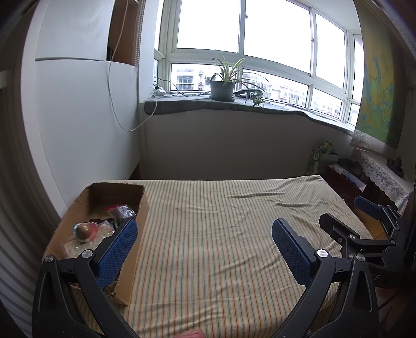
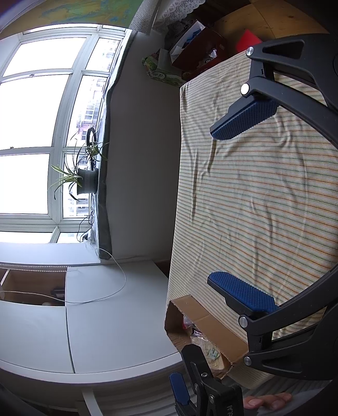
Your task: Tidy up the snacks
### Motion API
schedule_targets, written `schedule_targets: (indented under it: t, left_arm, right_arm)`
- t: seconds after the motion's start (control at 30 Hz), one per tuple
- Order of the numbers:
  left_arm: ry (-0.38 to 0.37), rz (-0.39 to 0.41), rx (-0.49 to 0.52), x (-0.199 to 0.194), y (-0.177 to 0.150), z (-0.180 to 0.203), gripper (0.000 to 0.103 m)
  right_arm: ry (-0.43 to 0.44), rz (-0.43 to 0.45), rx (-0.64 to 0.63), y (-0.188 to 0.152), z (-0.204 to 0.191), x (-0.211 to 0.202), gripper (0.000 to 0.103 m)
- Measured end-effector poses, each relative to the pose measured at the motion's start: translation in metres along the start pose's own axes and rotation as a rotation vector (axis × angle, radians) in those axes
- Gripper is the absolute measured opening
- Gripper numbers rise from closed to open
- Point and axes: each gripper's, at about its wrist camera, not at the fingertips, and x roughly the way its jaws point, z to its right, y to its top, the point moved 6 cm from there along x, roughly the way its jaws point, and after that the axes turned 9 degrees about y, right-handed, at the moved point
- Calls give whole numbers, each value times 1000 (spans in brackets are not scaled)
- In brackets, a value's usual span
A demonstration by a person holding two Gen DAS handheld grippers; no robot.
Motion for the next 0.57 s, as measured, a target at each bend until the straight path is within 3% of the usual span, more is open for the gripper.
schedule_targets:
  t: [0.3,0.57]
  left_arm:
    - [5,5,-43,-3,-1,-4,103]
    - [21,11,-16,-5,-2,2,103]
  right_arm:
    - [6,-11,2,-7,0,4,103]
    - [9,-18,2,-9,3,4,103]
